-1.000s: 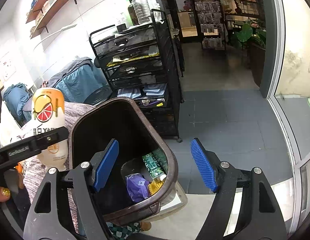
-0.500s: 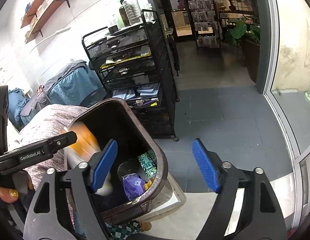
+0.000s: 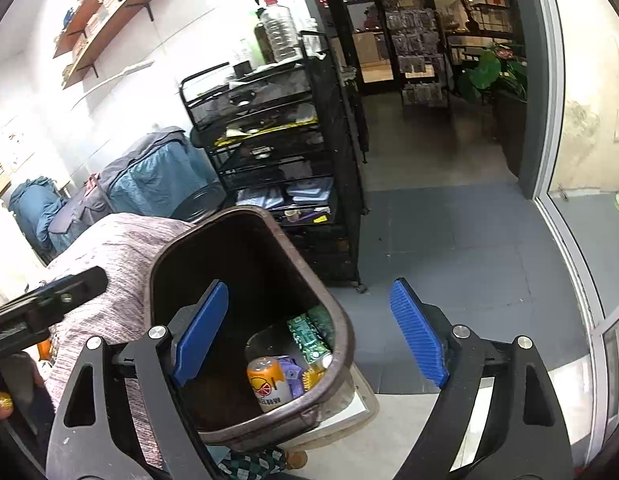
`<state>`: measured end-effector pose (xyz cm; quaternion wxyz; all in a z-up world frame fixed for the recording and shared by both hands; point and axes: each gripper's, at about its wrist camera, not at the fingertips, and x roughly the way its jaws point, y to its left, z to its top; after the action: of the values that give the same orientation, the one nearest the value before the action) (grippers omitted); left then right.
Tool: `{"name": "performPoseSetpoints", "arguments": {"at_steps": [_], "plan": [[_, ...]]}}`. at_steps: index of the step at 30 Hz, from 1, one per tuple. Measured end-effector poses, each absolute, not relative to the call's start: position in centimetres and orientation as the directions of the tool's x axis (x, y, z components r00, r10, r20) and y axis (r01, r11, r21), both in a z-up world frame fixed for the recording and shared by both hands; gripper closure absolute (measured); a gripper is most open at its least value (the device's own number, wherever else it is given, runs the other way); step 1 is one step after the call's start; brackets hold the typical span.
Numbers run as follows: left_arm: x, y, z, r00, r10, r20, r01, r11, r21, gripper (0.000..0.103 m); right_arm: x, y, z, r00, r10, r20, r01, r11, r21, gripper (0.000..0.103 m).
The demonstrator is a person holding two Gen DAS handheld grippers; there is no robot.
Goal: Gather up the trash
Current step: 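Move the white juice bottle over the bin and open the left tool, then bring both tools back over the remaining tissues and mask on the bed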
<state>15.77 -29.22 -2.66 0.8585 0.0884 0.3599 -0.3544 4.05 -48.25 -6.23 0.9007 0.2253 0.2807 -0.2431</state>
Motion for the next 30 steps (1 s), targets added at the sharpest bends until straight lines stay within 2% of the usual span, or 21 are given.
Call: {"name": "performPoseSetpoints", "arguments": {"at_steps": [6, 13, 30], "plan": [[14.2, -25.4, -0.9, 0.575, -0.520, -0.632, 0.633, 0.772, -0.059, 0.006, 5.3, -46.2, -5.6, 0.754, -0.276, -0.596, 0.511, 0.816, 0.269, 0.020], [14.2, -20.6, 0.3, 0.637, -0.485, -0.599, 0.563, 0.824, -0.068, 0.006, 7.4, -42.8, -5.0, 0.785, -0.207, -0.584, 0.425, 0.866, 0.265, 0.020], [14.0, -8.0, -0.8, 0.734, -0.302, -0.608, 0.352, 0.935, -0.039, 0.006, 13.0, -32.2, -3.7, 0.811, 0.013, -0.585, 0.152, 0.961, 0.233, 0.017]]}}
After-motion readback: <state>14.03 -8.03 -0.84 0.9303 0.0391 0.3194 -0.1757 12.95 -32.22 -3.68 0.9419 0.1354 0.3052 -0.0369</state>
